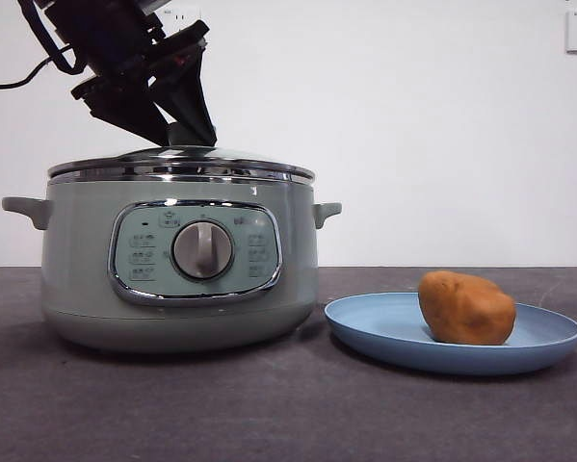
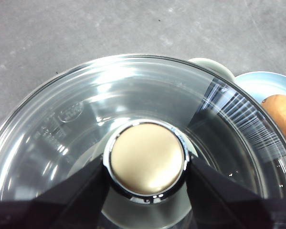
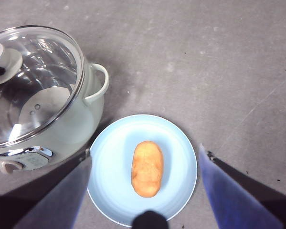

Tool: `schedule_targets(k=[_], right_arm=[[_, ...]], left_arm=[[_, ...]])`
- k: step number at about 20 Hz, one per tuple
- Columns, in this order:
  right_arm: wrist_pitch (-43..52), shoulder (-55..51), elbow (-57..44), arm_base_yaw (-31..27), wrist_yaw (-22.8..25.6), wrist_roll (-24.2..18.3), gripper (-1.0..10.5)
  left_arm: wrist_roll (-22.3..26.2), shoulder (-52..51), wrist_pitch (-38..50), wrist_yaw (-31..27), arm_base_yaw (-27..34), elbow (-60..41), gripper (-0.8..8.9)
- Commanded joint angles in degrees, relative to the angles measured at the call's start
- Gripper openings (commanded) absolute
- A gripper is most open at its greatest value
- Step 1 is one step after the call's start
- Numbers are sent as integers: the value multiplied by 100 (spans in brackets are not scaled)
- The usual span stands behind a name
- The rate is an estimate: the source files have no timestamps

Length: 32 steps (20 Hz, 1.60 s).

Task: Take the potato out from the steamer,put the potato on the plate,close the lid

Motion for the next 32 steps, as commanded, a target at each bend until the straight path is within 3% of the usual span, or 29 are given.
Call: schedule_targets(k=[1, 9, 10, 13, 14, 19, 24, 29, 32], right_arm=[[24, 2, -15, -4, 17, -24, 378], [20, 2, -15, -2, 15, -24, 378], [20, 2, -15, -2, 15, -24, 378], [20, 2, -15, -2, 15, -24, 378], [20, 2, -15, -2, 15, -24, 378], [17, 2, -15, -2, 13, -24, 378], [70, 2, -13, -2, -24, -28, 378], [181, 0, -11, -2, -66, -188, 378], [223, -11, -11, -2, -654, -269, 378]], left_arm=[[-22, 114, -595, -321, 11, -186, -8], [-28, 114, -551, -363, 7, -186, 5], [-28, 114, -544, -365, 7, -186, 44], [-55, 114, -457, -369, 13, -184, 436], [-55, 114, -442, -365, 13, -184, 480], [-55, 111, -457, -367, 13, 35, 476], [-50, 28, -1139, -286, 11, 1130, 475], [-48, -363, -2275, 450, 13, 2494, 471], [-44, -979, -2706, 964, 11, 2813, 471]])
